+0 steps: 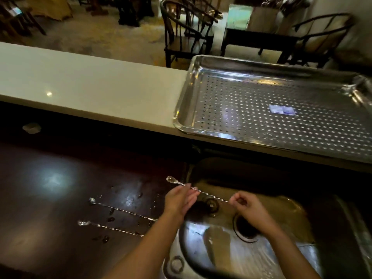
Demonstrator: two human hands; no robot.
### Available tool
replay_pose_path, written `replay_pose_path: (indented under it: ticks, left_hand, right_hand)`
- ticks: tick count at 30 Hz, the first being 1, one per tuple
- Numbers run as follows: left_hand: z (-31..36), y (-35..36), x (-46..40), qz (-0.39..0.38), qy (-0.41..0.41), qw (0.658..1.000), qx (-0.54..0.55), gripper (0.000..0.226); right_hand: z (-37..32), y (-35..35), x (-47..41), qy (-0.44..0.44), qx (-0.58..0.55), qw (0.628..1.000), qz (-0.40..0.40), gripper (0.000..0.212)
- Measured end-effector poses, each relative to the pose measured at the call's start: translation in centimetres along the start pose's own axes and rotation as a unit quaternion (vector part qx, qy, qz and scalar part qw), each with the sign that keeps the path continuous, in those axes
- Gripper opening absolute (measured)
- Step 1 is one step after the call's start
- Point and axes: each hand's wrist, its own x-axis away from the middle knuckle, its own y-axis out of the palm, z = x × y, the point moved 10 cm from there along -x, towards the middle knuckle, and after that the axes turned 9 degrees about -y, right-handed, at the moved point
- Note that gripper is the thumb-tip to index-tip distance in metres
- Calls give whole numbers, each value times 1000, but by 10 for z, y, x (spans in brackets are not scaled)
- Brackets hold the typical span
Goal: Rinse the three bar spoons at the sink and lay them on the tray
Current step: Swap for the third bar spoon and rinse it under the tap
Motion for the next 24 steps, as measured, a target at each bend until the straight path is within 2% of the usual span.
replay_pose_path:
  ticks: [2,6,9,11,14,16,22,24]
  left_hand:
    - [-14,26,4,-21,6,1000,-3,7]
    - [-43,70,15,-31,9,999,-13,11]
    - [-71,97,20,-34,0,999,-24,7]
    - [-90,113,26,-31,1,999,-37,19]
    - [-112,133,34,-31,3,999,-41,28]
    - [-122,144,40,-29,8,999,-44,26]
    - [-149,163,47,-5,18,999,-50,24]
    - [-157,166,47,1,17,999,-48,24]
  right_hand:
    - [10,-30,16,20,-11,1000,22,10]
    - [45,-91,57,66,-72,990,98,19]
    - [78,-129,86,84,-163,963,197,15]
    - [99,-145,100,91,-220,940,245,10]
    - [128,-161,110,103,-273,914,283,18]
    - [140,-170,115,102,-302,899,300,20]
    - [158,-200,135,84,-284,878,376,6]
    - [167,-204,141,98,-287,866,397,12]
